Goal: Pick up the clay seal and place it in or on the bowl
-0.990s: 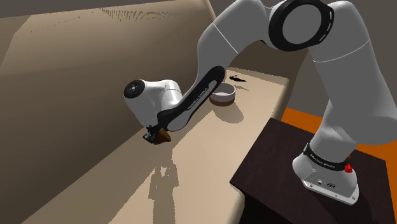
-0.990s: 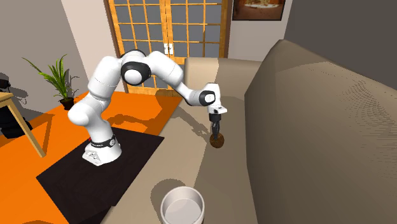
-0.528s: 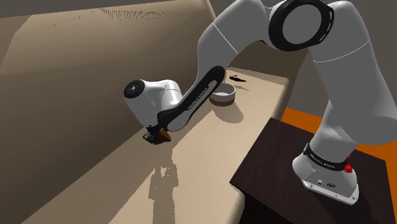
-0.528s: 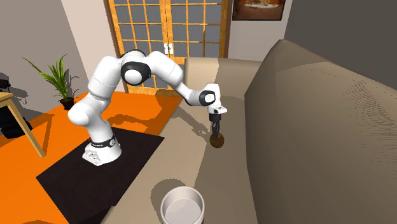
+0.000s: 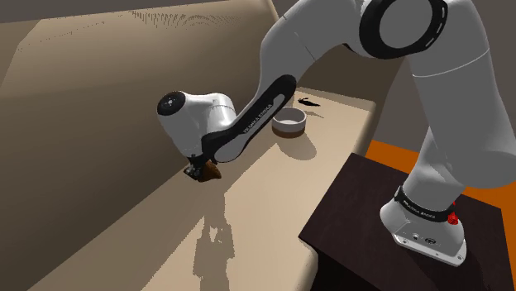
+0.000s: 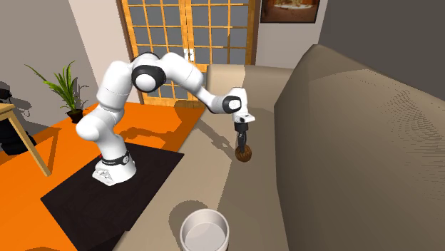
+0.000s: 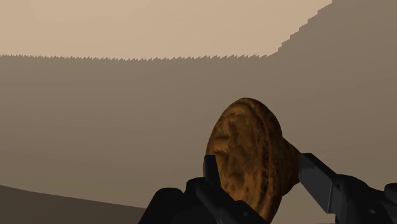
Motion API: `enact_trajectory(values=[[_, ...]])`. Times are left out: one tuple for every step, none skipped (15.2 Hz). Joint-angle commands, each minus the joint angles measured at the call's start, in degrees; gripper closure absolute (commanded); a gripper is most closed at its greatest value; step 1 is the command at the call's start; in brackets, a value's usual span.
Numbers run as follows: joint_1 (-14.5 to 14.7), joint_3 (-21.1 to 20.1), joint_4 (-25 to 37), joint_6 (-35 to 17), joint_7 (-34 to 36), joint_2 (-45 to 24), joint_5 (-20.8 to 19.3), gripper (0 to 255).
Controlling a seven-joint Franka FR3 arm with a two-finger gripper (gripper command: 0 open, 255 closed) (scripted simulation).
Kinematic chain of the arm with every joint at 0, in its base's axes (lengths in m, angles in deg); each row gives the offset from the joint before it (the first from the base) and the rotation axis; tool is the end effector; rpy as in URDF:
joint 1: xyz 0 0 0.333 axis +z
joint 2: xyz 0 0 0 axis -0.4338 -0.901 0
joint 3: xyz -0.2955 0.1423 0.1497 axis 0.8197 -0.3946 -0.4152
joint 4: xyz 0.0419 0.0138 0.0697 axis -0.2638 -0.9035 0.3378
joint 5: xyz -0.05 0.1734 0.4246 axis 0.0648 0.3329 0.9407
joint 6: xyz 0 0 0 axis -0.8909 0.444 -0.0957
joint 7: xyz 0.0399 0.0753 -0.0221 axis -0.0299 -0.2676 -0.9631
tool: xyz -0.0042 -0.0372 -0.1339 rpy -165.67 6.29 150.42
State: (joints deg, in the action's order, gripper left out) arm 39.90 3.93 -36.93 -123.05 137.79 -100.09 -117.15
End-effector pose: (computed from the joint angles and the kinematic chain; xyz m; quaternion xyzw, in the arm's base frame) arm 0.6557 0.3493 0.2038 0.9848 0.0279 0.0934 0.1436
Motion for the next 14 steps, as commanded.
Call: enact_trajectory(values=[[-0.2,-0.4,0.2,1.0,-0.7,0.9,0.6,255],[-0.3,-0.5,0.2,1.5,-1.0,1.4,0.9,255],[-0.4,-0.7,0.3,1.9,-1.3,1.9,1.2,255],[-0.4,-0.9,0.3,2.3,-1.6,2.4,1.5,255],[-0.5,-1.0,0.4,2.8,-1.9,2.8,1.8,255],[-0.6,-1.2,0.5,3.3,-2.2,3.3,2.1,255],[-0.7,-1.3,0.6,3.7,-2.5,3.7,2.4,255],[-0.8,-1.5,0.7,4.2,-2.9,4.1,2.7,255],[-0.9,-1.6,0.8,4.7,-3.2,4.6,3.0,255],[-0.9,-1.8,0.9,5.1,-3.5,5.0,3.3,255],[-1.0,-1.9,1.1,5.6,-3.8,5.4,3.5,255],[-1.1,-2.1,1.3,6.1,-4.1,5.8,3.8,255],[-1.1,-2.2,1.4,6.6,-4.4,6.2,4.1,255],[-1.2,-2.3,1.6,7.1,-4.7,6.6,4.4,255]])
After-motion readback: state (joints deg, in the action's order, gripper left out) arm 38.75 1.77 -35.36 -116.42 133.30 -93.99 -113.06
